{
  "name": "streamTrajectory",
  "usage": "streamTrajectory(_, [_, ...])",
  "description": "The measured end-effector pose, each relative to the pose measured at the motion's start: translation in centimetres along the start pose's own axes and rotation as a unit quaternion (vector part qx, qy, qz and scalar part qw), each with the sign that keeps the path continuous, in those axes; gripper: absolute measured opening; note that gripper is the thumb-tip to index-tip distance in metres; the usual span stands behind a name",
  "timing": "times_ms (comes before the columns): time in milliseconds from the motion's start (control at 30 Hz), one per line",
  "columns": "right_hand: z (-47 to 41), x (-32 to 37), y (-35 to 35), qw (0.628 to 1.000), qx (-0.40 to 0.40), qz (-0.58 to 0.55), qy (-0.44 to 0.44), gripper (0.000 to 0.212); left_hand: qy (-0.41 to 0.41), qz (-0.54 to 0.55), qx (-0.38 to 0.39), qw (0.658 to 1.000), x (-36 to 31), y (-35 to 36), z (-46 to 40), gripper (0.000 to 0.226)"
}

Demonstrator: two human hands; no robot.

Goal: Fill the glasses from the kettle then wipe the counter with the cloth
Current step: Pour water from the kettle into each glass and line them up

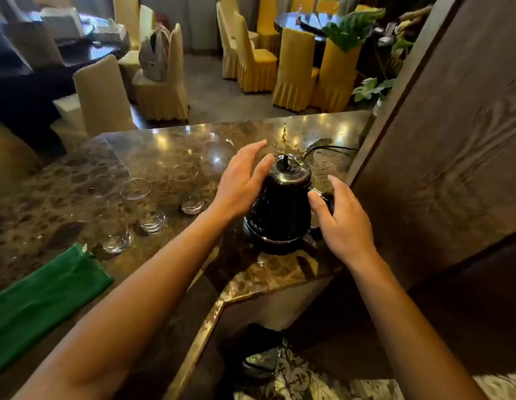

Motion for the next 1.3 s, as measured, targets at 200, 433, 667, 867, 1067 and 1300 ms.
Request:
streamTrajectory(200, [-0.4,-2.9,2.0,0.996,-0.019,-0.088,0.019,0.038,-0.086,0.113,0.001,0.99,0.8,3.7,-0.5,0.04])
streamTrajectory(433, [-0.5,-3.9,3.3,0.965,-0.004,-0.262,0.014,0.053,-0.129,0.183,-0.079,0.972,1.7,4.6,-0.1,0.031])
streamTrajectory(667, [-0.8,-4.0,3.9,0.934,0.012,-0.354,0.035,0.048,-0.145,0.198,-0.126,0.961,1.7,4.5,0.3,0.03])
streamTrajectory(867, [-1.5,-4.4,5.1,0.915,0.058,-0.396,0.047,0.039,-0.158,0.199,-0.134,0.958,1.9,4.5,0.3,0.033])
streamTrajectory(1067, [-1.8,-4.2,4.8,0.918,0.051,-0.391,0.033,0.036,-0.162,0.196,-0.155,0.955,1.9,4.4,0.3,0.031])
streamTrajectory(1300, [-1.3,-2.1,3.1,0.924,0.003,-0.381,-0.004,0.04,-0.145,0.217,-0.181,0.948,0.4,3.1,0.4,0.032])
Point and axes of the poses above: each hand's wrist, its own z-axis away from the middle knuckle, its own y-axis out of the palm, x = y × z, the point moved 9 cm from there along -z, towards the middle knuckle, and after that the axes turned 1 degree about y, right-handed, at the moved point
